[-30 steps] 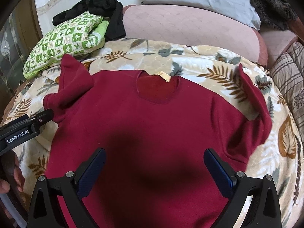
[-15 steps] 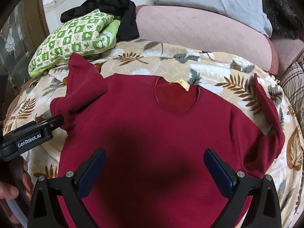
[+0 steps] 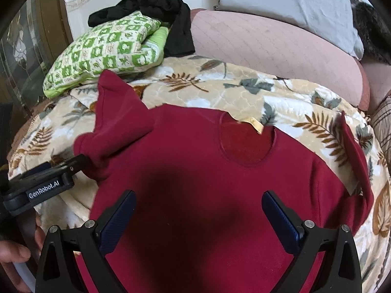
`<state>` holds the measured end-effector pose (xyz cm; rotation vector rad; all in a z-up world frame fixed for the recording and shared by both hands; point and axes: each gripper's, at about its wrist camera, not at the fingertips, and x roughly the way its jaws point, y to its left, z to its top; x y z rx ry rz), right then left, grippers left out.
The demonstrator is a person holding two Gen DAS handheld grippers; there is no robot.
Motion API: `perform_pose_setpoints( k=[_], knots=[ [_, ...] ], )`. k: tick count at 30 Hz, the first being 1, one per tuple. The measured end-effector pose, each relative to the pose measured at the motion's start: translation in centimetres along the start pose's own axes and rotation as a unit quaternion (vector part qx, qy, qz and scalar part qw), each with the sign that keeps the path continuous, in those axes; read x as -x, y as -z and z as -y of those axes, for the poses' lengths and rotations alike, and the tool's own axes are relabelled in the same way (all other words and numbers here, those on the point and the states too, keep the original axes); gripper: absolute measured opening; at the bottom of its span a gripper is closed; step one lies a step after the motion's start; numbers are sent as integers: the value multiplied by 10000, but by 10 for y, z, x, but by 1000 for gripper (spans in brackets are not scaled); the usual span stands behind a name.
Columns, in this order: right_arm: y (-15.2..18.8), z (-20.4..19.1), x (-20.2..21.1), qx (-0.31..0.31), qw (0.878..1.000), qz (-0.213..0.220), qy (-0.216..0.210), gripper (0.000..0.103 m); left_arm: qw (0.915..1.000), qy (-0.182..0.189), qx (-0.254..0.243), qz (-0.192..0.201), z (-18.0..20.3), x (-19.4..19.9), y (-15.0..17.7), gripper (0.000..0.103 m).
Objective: Fold small clothes
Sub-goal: 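Grasp the sleeve cuff with the right tool and lift it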
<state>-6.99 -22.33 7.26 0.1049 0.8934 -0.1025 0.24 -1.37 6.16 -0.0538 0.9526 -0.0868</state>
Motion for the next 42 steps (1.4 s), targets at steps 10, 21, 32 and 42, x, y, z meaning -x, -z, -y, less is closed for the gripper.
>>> perform_pose_setpoints(
  k=[10, 21, 32, 42],
  knots=[
    [-87, -75, -34, 710, 9929, 193, -930, 81, 9987, -360, 347, 39, -37, 0, -8, 102],
    [-138, -171, -139, 1511, 9841, -322, -878, 81, 9963, -573, 643, -31, -69, -10, -15, 102],
    [-165, -194, -167, 1575, 9844, -279, -732, 81, 9938, -595, 910, -245, -82, -31, -11, 102],
    [-173, -190, -208, 1160, 9853, -746, -1004, 20, 9936, -550, 924, -338, -80, -38, -11, 102]
  ],
)
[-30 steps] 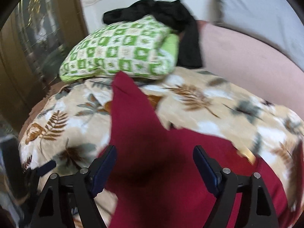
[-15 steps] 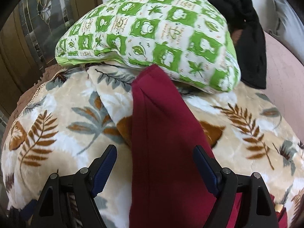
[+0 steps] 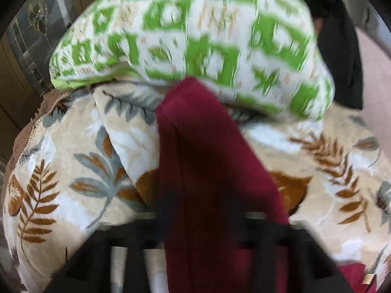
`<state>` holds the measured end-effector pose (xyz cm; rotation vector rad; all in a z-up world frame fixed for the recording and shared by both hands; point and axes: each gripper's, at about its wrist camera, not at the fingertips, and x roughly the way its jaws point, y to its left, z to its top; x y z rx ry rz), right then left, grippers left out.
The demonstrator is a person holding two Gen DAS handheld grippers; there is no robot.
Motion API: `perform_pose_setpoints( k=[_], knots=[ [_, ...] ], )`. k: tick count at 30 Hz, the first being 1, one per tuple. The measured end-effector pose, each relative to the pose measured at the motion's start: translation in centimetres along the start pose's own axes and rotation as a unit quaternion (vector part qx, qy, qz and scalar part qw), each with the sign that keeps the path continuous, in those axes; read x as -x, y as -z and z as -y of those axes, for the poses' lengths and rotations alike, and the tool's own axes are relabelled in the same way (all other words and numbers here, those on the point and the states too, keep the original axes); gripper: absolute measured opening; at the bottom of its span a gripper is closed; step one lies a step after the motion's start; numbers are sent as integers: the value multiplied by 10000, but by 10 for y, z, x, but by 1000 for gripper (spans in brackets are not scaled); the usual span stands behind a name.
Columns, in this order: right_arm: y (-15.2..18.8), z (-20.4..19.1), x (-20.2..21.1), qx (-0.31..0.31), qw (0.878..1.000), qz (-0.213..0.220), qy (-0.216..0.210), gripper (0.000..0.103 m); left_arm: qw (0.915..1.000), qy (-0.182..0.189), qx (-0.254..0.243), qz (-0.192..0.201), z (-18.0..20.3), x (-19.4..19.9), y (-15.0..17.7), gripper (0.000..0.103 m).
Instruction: Fold small clothes
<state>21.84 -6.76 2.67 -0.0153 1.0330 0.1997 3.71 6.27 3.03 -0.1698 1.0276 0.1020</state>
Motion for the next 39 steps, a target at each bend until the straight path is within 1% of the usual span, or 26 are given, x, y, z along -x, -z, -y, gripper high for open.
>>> perform_pose_setpoints(
  k=[1, 2, 6, 9, 11, 12, 13, 14, 15, 17, 18, 20, 21, 22, 23, 24, 25, 28, 29, 32, 33, 34, 36, 37, 38, 39],
  knots=[
    [1, 1, 2, -11, 10000, 33, -30, 14, 10000, 23, 9, -6, 0, 0, 0, 102],
    [2, 2, 5, -20, 10000, 66, -64, 5, 10000, 52, 20, 2, -1, 0, -1, 102],
    [7, 13, 35, -124, 9985, 348, -393, 3, 9999, 45, 14, 120, 1, 6, 0, 102],
    [6, 16, 52, -143, 9981, 504, -337, 3, 10000, 36, 35, 52, 2, 5, 2, 102],
    [1, 11, 49, -79, 9983, 488, -293, 5, 9999, 78, 58, 42, 1, 5, 2, 102],
    [-1, 9, 44, -126, 9984, 394, -373, 7, 10000, 55, 52, 55, 0, 6, 2, 102],
    [-4, 9, 38, -200, 9982, 309, -464, 23, 10000, 31, 55, 62, -2, 6, 1, 102],
    [-6, 8, 30, -336, 9976, 235, -560, 48, 9999, 26, 103, 72, -5, 6, 0, 102],
    [-8, 6, 22, -449, 9968, 244, -614, 54, 9998, 46, 171, 80, -8, 6, -1, 102],
    [-12, -1, 4, -498, 9972, 200, -523, 55, 9995, 93, 316, 25, -15, 3, -4, 102],
    [-13, -3, -7, -467, 9979, 87, -436, 55, 9993, 110, 365, 1, -17, 2, -5, 102],
    [-15, -5, -27, -407, 9988, -119, -226, 52, 9990, 136, 437, -16, -19, 0, -5, 101],
    [-15, -6, -31, -357, 9992, -89, -120, 49, 9989, 184, 441, -25, -19, -1, -6, 101],
    [-16, -8, -30, -288, 9996, -4, -28, 41, 9989, 192, 429, -26, -18, -1, -7, 101],
    [-17, -8, -28, -273, 9996, 18, -31, 26, 9990, 181, 398, -1, -17, 0, -7, 101],
    [-18, -7, -24, -318, 9994, 32, -140, 15, 9992, 163, 360, 19, -16, 1, -7, 101],
    [-18, -4, -14, -418, 9988, 86, -245, 8, 9992, 167, 349, 41, -16, 2, -7, 101],
    [-14, 6, 37, -559, 9946, 505, -713, 8, 9987, 222, 423, 173, -18, 10, -9, 101],
    [-10, 11, 62, -568, 9921, 695, -878, 8, 9986, 154, 443, 259, -19, 15, -10, 101],
    [8, 36, 134, -727, 9830, 1237, -1147, 7, 9983, 133, 426, 362, -18, 22, -11, 101],
    [18, 47, 161, -849, 9774, 1433, -1303, 7, 9982, 147, 410, 410, -16, 26, -11, 101],
    [36, 64, 195, -1006, 9694, 1727, -1428, 7, 9981, 146, 390, 456, -15, 28, -11, 101],
    [68, 92, 239, -1211, 9594, 2101, -1438, 7, 9979, 128, 283, 562, -8, 35, -9, 101],
    [95, 112, 264, -1384, 9531, 2305, -1392, 7, 9979, 146, 199, 606, -3, 38, -7, 101],
    [106, 126, 278, -1543, 9485, 2405, -1369, 7, 9978, 170, 152, 629, 0, 40, -7, 101],
    [131, 143, 291, -1725, 9443, 2482, -1300, 7, 9975, 225, 66, 670, 6, 45, -4, 101]
  ],
)
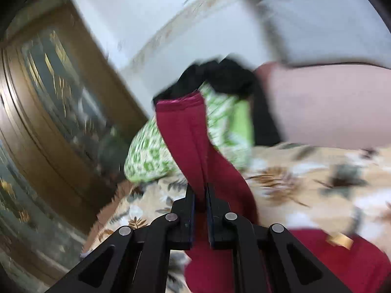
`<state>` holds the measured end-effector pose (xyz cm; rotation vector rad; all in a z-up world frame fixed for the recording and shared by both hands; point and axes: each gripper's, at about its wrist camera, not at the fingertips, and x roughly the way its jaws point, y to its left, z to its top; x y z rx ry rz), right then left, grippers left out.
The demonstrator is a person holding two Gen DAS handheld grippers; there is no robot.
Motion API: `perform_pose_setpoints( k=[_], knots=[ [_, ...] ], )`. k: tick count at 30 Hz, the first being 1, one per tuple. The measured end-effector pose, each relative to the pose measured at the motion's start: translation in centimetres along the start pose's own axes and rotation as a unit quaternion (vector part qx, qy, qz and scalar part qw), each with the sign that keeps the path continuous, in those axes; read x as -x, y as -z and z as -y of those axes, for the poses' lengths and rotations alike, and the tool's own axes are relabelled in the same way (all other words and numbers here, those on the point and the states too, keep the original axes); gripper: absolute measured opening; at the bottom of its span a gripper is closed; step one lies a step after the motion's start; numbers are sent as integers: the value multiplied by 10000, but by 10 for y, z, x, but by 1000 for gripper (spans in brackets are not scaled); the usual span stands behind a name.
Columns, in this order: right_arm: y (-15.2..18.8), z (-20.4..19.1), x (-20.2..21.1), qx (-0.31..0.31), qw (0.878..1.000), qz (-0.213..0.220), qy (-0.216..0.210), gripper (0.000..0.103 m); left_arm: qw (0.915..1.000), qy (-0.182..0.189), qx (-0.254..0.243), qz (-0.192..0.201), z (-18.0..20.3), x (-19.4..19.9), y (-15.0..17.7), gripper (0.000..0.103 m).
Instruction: Fold small clothes
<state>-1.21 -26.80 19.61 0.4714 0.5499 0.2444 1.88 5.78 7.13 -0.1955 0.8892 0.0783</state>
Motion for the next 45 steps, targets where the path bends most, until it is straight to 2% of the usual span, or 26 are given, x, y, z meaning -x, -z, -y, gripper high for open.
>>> perform_pose_setpoints(
  k=[2, 4, 6, 9, 10, 12, 13, 14, 17, 18, 20, 21, 24, 28, 30, 31, 33, 34, 35, 36, 38, 40, 43, 45],
  knots=[
    [25, 41, 40, -230, 9988, 26, 433, 7, 9997, 156, -154, 117, 12, 11, 4, 101],
    [55, 82, 60, -594, 9946, -184, 827, 7, 9986, 297, -326, 278, 24, 22, 7, 101],
    [78, 113, 67, -817, 9887, -412, 1185, 7, 9970, 359, -556, 393, 37, 31, 11, 101],
    [124, 148, 60, -867, 9754, -1013, 1756, 7, 9945, 561, -805, 368, 55, 33, 17, 101],
    [141, 156, 61, -1039, 9719, -1245, 1709, 8, 9940, 617, -853, 311, 59, 31, 20, 101],
    [157, 166, 76, -1255, 9704, -1355, 1557, 14, 9921, 727, -1011, 145, 69, 26, 27, 101],
    [163, 165, 86, -1264, 9696, -1380, 1573, 20, 9912, 752, -1088, 77, 73, 23, 31, 101],
    [169, 162, 95, -1182, 9702, -1394, 1588, 21, 9901, 750, -1186, -15, 77, 19, 34, 101],
    [161, 142, 119, -729, 9780, -1245, 1508, 25, 9868, 695, -1444, -214, 89, 9, 45, 101],
    [154, 137, 123, -605, 9811, -1151, 1433, 27, 9859, 572, -1545, -289, 94, 4, 50, 101],
    [136, 122, 110, -339, 9880, -926, 1187, 44, 9830, 381, -1733, -472, 99, -6, 58, 101],
    [126, 114, 98, -158, 9903, -883, 1059, 46, 9809, 279, -1837, -577, 102, -11, 63, 101],
    [106, 87, 26, 532, 9880, -1139, 903, 47, 9787, 159, -1948, -626, 104, -17, 71, 101],
    [102, 54, -77, 1521, 9691, -1809, 701, 47, 9780, 156, -1997, -584, 106, -17, 73, 101],
    [109, 51, -100, 1756, 9632, -1927, 647, 47, 9782, 165, -1978, -617, 105, -20, 71, 101],
    [114, 48, -113, 1978, 9567, -2044, 622, 46, 9787, 189, -1937, -651, 104, -21, 70, 101],
    [124, 49, -124, 2345, 9424, -2285, 691, 22, 9803, 237, -1844, -667, 103, -23, 68, 101],
    [127, 48, -129, 2548, 9338, -2360, 855, 4, 9807, 231, -1833, -640, 103, -23, 66, 101],
    [125, 47, -131, 2662, 9310, -2272, 1039, 0, 9815, 242, -1824, -526, 104, -20, 64, 101],
    [118, 48, -130, 2622, 9345, -2147, 1091, 0, 9817, 250, -1831, -450, 106, -18, 62, 101],
    [93, 55, -127, 2082, 9568, -1686, 1128, 0, 9814, 304, -1873, -305, 111, -14, 59, 101],
    [85, 62, -133, 1732, 9659, -1475, 1233, 0, 9807, 327, -1906, -292, 114, -16, 60, 101],
    [97, 71, -146, 1457, 9633, -1837, 1307, 0, 9793, 347, -1952, -402, 114, -20, 62, 101],
    [100, 73, -124, 1321, 9653, -1887, 1230, 1, 9814, 459, -1836, -316, 111, -14, 58, 101]
  ],
)
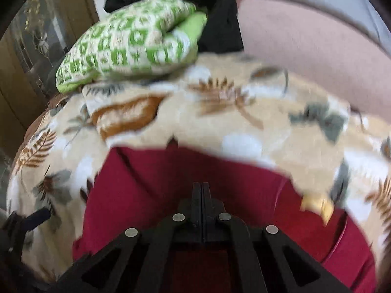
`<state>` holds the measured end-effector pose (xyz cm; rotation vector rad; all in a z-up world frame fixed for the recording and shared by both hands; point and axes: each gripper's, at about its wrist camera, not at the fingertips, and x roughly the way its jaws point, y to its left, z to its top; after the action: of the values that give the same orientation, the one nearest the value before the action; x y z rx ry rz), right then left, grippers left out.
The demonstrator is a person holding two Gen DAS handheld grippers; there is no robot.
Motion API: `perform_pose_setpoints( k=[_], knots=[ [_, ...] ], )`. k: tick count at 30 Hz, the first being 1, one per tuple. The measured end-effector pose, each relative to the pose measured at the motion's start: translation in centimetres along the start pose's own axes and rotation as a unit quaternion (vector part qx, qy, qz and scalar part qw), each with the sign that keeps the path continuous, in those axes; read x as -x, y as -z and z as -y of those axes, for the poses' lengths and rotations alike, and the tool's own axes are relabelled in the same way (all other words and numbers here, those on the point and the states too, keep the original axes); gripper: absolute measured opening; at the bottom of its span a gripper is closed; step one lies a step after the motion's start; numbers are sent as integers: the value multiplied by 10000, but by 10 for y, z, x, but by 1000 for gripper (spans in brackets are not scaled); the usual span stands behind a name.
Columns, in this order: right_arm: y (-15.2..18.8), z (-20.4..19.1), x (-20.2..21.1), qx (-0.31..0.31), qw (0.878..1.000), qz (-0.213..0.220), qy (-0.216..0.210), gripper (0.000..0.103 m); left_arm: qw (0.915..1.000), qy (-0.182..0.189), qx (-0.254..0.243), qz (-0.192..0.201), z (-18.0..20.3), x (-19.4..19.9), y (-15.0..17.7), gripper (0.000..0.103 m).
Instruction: Fold small clothes
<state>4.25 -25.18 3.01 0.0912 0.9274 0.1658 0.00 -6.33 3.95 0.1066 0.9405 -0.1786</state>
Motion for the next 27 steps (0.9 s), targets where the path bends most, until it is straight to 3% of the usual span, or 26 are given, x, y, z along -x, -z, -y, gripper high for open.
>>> perform_pose_setpoints(
  k=[1, 3, 4, 5, 6, 10, 12, 13, 14, 15, 16, 21, 24, 27],
  knots=[
    [13, 7, 26, -10, 9998, 181, 47, 7, 10000, 54, 50, 64, -1, 4, 0, 101],
    [33, 23, 66, -100, 9990, 396, 193, 35, 9996, 162, 131, 163, -3, 10, -1, 101],
    [46, 37, 87, -241, 9981, 458, 340, 59, 9996, 194, 133, 178, -2, 11, -1, 101],
    [60, 55, 106, -425, 9963, 450, 598, 72, 9995, 210, 118, 190, -1, 11, -1, 101],
    [71, 67, 117, -556, 9943, 395, 824, 73, 9996, 193, 89, 195, 1, 11, -1, 101],
    [109, 128, 132, -1136, 9814, -119, 1546, 73, 9997, 199, 48, 156, 7, 7, 1, 101],
    [120, 142, 122, -1323, 9811, -333, 1375, 73, 9996, 222, 31, 184, 11, 6, 3, 101],
    [123, 142, 115, -1242, 9821, -461, 1340, 62, 9995, 227, 13, 198, 13, 6, 4, 101],
    [123, 139, 111, -1111, 9824, -556, 1392, 24, 9996, 225, -10, 193, 15, 5, 5, 101],
    [122, 134, 111, -911, 9829, -576, 1496, 6, 9996, 234, -30, 175, 17, 4, 6, 101],
    [119, 129, 117, -747, 9830, -428, 1621, 3, 9996, 245, -42, 167, 18, 3, 6, 101],
    [102, 136, 144, -816, 9748, 345, 2048, 3, 9997, 199, -156, 47, 26, -5, 9, 101],
    [107, 151, 120, -963, 9711, 196, 2176, 3, 9996, 130, -262, 33, 30, -8, 11, 101],
    [115, 164, 101, -1122, 9669, -273, 2274, 6, 9996, 161, -221, -18, 28, -10, 11, 101]
  ],
)
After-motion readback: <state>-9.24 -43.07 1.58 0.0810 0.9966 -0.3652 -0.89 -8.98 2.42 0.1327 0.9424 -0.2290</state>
